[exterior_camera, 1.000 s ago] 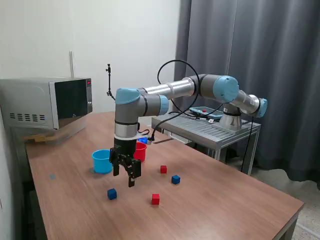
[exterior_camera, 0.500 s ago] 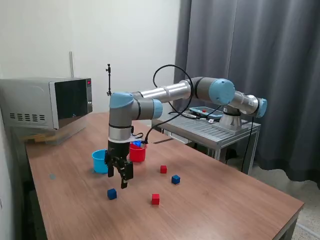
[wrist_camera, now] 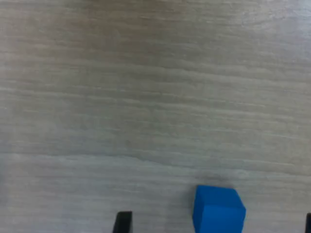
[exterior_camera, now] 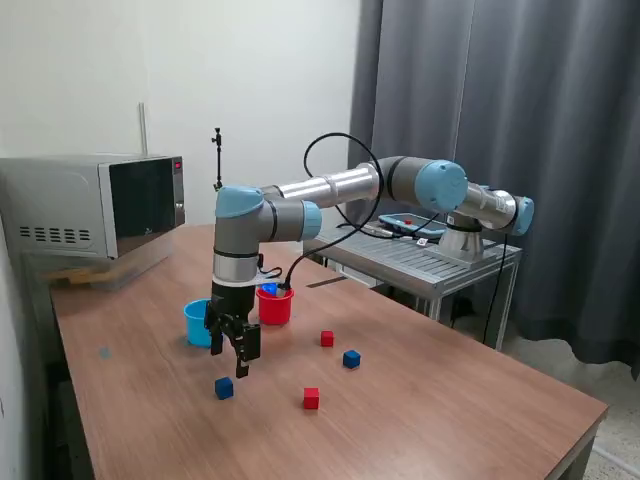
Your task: Place red objects in the red bin, and blue objects in the blue bin.
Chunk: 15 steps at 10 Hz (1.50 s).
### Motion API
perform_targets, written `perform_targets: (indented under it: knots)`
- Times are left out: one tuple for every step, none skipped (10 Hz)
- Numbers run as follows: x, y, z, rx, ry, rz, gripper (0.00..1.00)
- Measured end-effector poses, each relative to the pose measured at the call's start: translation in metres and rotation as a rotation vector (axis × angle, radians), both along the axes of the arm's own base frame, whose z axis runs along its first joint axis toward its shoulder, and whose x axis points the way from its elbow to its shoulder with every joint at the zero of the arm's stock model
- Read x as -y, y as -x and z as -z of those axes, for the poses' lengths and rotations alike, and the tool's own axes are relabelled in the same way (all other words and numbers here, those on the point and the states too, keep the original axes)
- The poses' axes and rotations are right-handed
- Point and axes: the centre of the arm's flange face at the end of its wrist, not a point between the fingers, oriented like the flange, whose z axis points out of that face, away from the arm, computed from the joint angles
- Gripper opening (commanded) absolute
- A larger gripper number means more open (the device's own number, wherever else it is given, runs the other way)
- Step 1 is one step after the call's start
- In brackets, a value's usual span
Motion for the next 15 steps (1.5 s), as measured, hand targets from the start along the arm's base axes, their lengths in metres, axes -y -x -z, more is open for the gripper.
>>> perform_targets:
  knots:
    - [0.000, 0.001, 0.002, 0.000, 0.000, -0.001, 1.00]
    - [0.000, 0.001, 0.004, -0.001, 0.001, -0.003, 1.00]
    - [0.000, 0.002, 0.006, -0.004, 0.001, -0.006, 1.00]
    - [0.000, 0.003, 0.007, -0.008, 0.001, -0.009, 1.00]
    - [0.000, 0.003, 0.009, -0.008, 0.002, -0.013, 1.00]
    - [0.001, 0.003, 0.010, -0.009, 0.007, -0.015, 1.00]
    - [0.001, 0.004, 0.012, -0.010, 0.015, -0.018, 1.00]
    - [0.002, 0.004, 0.015, -0.009, 0.022, -0.020, 1.00]
    - [0.003, 0.004, 0.018, -0.007, 0.027, -0.020, 1.00]
    - [0.003, 0.004, 0.020, -0.005, 0.029, -0.021, 1.00]
    - [0.003, 0.004, 0.023, -0.001, 0.031, -0.022, 1.00]
    - [0.003, 0.004, 0.026, 0.001, 0.031, -0.022, 1.00]
    - [0.003, 0.004, 0.027, 0.002, 0.032, -0.022, 1.00]
    - [0.003, 0.004, 0.027, 0.001, 0.032, -0.022, 1.00]
    - [0.003, 0.005, 0.026, -0.005, 0.032, -0.022, 1.00]
